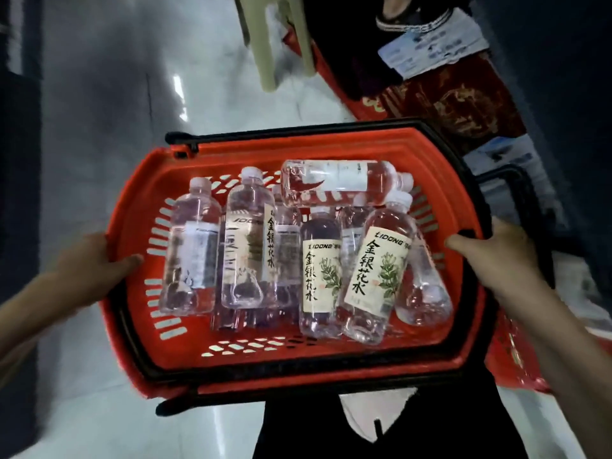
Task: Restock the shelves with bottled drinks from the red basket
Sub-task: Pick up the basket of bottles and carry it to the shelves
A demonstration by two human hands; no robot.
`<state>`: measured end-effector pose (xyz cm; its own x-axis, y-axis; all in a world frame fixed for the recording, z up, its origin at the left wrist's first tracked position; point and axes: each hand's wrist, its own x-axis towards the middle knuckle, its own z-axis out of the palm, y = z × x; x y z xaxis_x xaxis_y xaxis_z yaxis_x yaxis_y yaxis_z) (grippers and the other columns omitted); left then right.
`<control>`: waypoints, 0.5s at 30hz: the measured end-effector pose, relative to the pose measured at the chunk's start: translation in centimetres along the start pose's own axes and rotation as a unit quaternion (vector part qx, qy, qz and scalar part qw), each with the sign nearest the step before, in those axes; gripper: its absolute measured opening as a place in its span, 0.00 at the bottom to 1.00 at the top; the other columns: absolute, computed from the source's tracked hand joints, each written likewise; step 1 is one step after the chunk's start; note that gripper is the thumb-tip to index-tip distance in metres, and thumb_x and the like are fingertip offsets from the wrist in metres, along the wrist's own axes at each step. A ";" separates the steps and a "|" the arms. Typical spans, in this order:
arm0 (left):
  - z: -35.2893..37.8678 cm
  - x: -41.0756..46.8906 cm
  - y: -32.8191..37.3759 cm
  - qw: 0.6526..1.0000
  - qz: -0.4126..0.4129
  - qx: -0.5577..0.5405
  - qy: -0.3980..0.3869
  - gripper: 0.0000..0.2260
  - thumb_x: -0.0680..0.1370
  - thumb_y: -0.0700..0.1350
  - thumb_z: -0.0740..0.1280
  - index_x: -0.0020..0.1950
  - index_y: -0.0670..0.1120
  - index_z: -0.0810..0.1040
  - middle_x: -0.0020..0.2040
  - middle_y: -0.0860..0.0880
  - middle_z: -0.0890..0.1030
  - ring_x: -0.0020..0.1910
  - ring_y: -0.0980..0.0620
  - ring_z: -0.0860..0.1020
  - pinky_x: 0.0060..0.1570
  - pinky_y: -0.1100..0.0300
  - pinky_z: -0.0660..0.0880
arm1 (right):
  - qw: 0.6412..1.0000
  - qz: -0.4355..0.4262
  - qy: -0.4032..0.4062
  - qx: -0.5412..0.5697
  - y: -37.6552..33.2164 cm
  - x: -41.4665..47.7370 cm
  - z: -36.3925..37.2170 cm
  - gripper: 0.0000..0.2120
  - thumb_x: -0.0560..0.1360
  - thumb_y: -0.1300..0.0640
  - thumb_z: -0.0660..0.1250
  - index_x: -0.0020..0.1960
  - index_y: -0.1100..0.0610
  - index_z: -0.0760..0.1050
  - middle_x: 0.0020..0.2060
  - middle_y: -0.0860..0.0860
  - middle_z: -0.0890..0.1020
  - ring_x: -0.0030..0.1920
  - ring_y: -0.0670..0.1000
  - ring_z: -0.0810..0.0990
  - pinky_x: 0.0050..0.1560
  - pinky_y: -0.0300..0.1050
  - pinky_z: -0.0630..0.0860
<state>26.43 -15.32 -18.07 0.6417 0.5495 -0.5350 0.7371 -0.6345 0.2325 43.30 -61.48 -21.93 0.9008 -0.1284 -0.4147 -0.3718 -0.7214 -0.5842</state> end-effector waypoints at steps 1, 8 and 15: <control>1.4 0.5 0.1 1.000 -0.023 -0.012 0.000 0.20 0.73 0.53 0.72 0.53 0.37 0.81 0.44 0.37 0.84 0.39 0.40 0.81 0.46 0.45 0.77 | 1.000 -0.013 -0.002 0.000 0.3 2.2 1.1 0.09 0.67 0.57 0.73 0.47 0.53 0.80 0.37 0.48 0.81 0.39 0.54 0.79 0.39 0.41 0.68; 14.3 5.8 -1.0 0.980 -0.152 -0.129 0.008 0.17 0.63 0.55 0.76 0.45 0.45 0.82 0.39 0.43 0.83 0.41 0.40 0.82 0.48 0.44 0.79 | 0.996 -0.057 -0.067 -0.028 5.5 14.4 9.5 0.10 0.68 0.57 0.72 0.49 0.54 0.81 0.42 0.52 0.84 0.42 0.55 0.81 0.43 0.44 0.73; 27.7 13.3 -4.9 0.968 -0.165 -0.188 0.013 0.06 0.75 0.42 0.73 0.40 0.47 0.78 0.39 0.42 0.82 0.35 0.43 0.78 0.36 0.55 0.74 | 0.993 -0.075 -0.052 -0.070 12.7 21.6 19.1 0.10 0.66 0.55 0.73 0.46 0.56 0.82 0.41 0.56 0.85 0.44 0.60 0.83 0.49 0.53 0.80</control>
<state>25.43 -19.94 -48.81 0.3600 0.7043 -0.6118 0.9246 -0.1820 0.3346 53.77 -60.41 -51.64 0.9130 0.0523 -0.4045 -0.1948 -0.8155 -0.5450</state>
